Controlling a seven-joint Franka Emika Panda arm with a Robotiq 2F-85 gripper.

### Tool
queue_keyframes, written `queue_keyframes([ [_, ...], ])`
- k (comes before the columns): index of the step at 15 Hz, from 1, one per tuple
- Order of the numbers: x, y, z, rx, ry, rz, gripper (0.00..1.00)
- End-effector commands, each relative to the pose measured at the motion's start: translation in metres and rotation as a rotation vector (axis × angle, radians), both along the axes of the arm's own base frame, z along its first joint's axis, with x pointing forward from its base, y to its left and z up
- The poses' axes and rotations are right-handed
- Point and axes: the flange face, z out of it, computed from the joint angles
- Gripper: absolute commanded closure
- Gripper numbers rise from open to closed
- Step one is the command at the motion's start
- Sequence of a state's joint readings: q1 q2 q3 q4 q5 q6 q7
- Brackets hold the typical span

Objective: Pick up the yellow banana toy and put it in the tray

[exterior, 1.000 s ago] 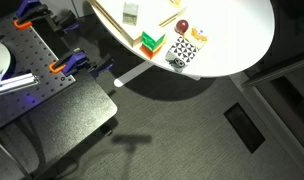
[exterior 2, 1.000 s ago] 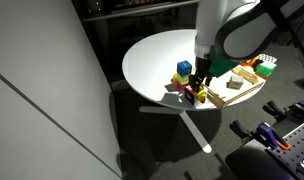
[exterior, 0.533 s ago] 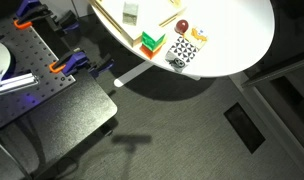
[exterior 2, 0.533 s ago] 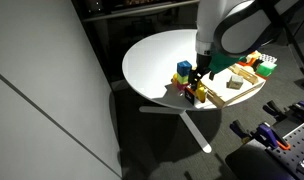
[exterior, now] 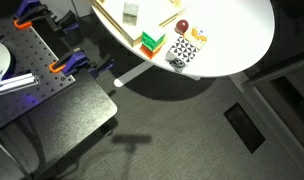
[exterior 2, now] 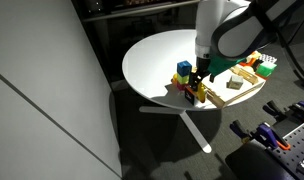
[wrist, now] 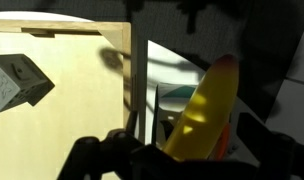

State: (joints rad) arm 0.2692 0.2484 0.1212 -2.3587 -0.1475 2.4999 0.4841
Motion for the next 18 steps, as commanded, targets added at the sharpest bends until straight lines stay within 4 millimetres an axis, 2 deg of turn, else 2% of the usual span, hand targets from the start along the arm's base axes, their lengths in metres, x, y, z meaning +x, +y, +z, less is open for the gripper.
queue_keyframes([
  [1,0.005,0.001,-0.007,-0.011,0.008,-0.009,0.27],
  [6,0.005,0.003,-0.008,-0.015,0.019,-0.009,0.68],
  [8,0.004,0.002,-0.002,-0.022,0.022,-0.012,0.81],
  [18,-0.001,-0.016,0.026,-0.066,0.008,-0.105,0.83],
])
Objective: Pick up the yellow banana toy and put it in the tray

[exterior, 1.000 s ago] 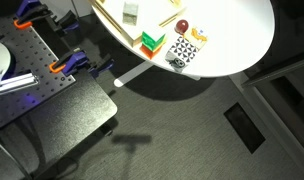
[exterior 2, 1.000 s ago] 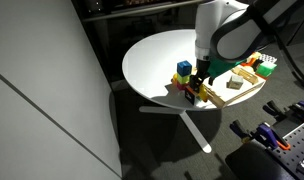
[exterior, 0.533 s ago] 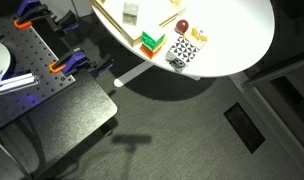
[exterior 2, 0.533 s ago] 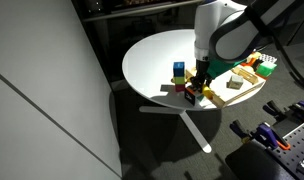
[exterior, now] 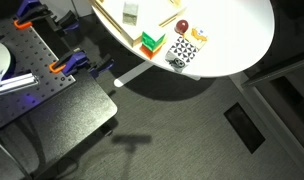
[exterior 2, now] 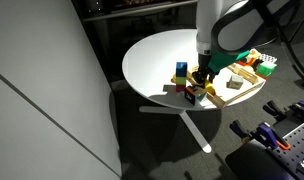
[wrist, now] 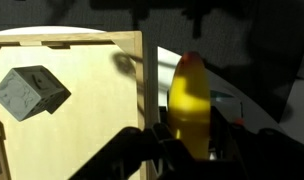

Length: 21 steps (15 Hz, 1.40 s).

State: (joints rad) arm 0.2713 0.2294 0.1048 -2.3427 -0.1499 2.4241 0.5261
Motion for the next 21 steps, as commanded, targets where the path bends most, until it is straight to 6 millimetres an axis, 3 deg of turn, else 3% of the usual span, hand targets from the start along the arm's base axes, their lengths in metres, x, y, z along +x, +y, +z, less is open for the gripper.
queue_keyframes([
  [1,-0.005,-0.01,0.019,-0.037,-0.021,-0.063,0.83],
  [7,-0.011,-0.037,0.021,-0.065,-0.02,-0.161,0.83],
  [16,-0.014,-0.094,0.0,-0.086,0.009,-0.234,0.83],
  [18,-0.015,-0.097,-0.003,-0.089,0.013,-0.237,0.33],
  [19,-0.016,-0.098,-0.004,-0.088,0.014,-0.237,0.32],
  [21,-0.018,-0.094,-0.004,-0.084,0.02,-0.224,0.17],
])
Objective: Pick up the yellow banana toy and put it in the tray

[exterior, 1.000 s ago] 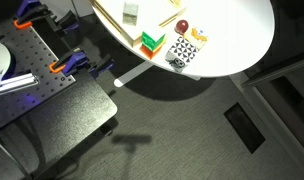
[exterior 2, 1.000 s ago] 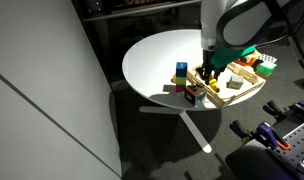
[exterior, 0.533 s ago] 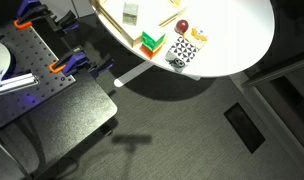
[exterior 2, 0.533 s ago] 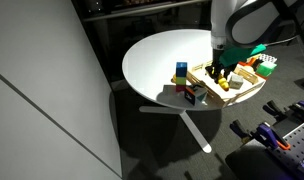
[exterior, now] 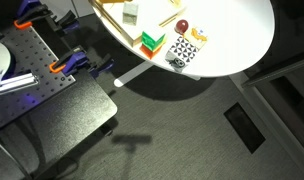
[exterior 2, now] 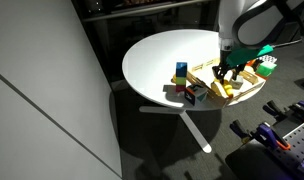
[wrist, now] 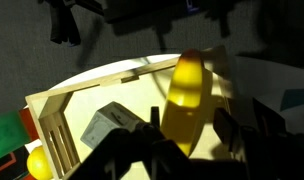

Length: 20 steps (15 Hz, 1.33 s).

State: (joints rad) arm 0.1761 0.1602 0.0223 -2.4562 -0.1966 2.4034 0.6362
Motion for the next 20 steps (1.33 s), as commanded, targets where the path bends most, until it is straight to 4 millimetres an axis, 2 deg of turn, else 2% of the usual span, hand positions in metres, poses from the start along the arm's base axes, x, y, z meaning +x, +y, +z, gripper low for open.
queue_keyframes([
  [1,-0.005,0.003,0.004,-0.003,-0.012,0.025,0.1],
  [2,-0.006,0.005,0.006,0.005,-0.01,0.03,0.01],
  [3,-0.006,0.007,0.007,0.008,-0.011,0.035,0.0],
  [11,-0.011,0.021,0.032,0.04,-0.015,0.08,0.0],
  [20,-0.03,0.023,0.078,0.105,0.102,0.206,0.0],
])
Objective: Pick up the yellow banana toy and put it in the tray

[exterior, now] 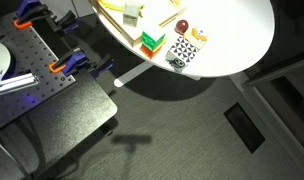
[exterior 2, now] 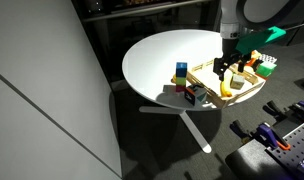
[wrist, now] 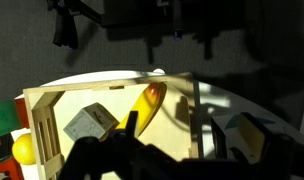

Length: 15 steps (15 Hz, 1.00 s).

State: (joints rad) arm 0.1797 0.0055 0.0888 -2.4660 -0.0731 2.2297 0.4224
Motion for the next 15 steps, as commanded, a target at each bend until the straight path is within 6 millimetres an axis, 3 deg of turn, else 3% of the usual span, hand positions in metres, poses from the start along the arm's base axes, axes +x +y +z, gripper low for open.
queue_keyframes([
  [1,-0.014,-0.005,0.029,0.023,0.048,0.054,0.0],
  [6,-0.029,-0.009,0.065,0.045,0.091,0.116,0.0],
  [11,-0.036,-0.008,0.099,0.099,0.002,0.17,0.0],
  [15,-0.037,-0.008,0.114,0.1,-0.055,0.163,0.0],
])
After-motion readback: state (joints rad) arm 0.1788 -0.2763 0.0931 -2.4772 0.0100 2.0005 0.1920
